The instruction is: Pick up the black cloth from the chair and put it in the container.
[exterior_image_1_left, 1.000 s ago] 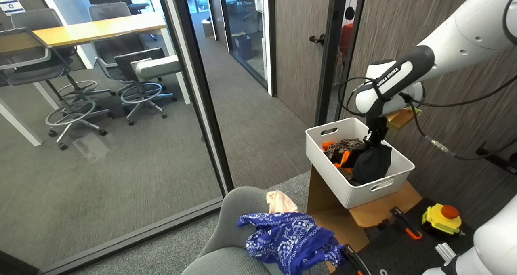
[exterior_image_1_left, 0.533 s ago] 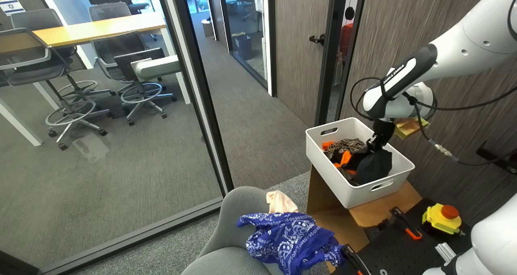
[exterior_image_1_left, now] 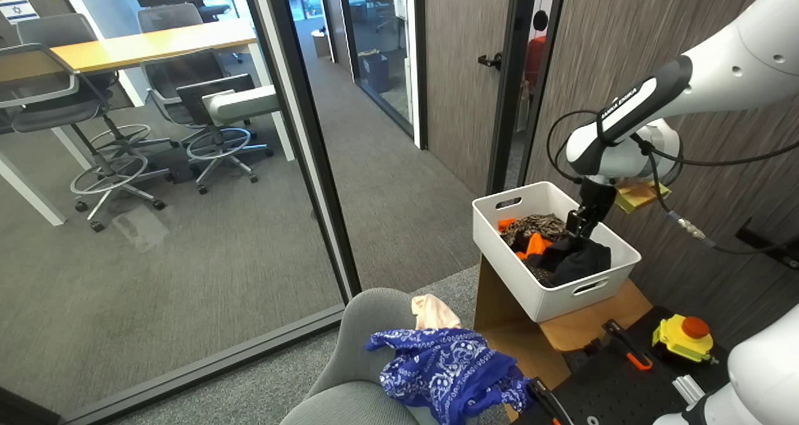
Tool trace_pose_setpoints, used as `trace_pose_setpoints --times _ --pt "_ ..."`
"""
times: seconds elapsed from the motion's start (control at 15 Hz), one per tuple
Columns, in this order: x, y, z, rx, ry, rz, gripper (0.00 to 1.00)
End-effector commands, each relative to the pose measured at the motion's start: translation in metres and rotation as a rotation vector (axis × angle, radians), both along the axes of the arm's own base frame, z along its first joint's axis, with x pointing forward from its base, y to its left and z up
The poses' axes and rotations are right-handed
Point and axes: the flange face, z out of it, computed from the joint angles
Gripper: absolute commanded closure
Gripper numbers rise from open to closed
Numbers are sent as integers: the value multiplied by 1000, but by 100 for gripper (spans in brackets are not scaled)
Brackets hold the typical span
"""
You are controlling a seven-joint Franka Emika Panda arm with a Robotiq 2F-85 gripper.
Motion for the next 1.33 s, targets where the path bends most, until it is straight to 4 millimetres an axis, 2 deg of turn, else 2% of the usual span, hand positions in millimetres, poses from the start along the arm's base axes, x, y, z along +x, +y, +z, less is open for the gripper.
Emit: trace_pose_setpoints --times 0.0,0.13,0.53,0.87,1.07,1.27 --pt "-16 19 41 28 2 -15 13" --pt "-23 32 67 40 22 -20 0" --pt "-52 92 164 36 12 34 0" --pt "-98 149 244 -11 -24 184 0" --pt "-124 176 278 -21 -36 220 0" --pt "-146 191 294 -9 3 200 0"
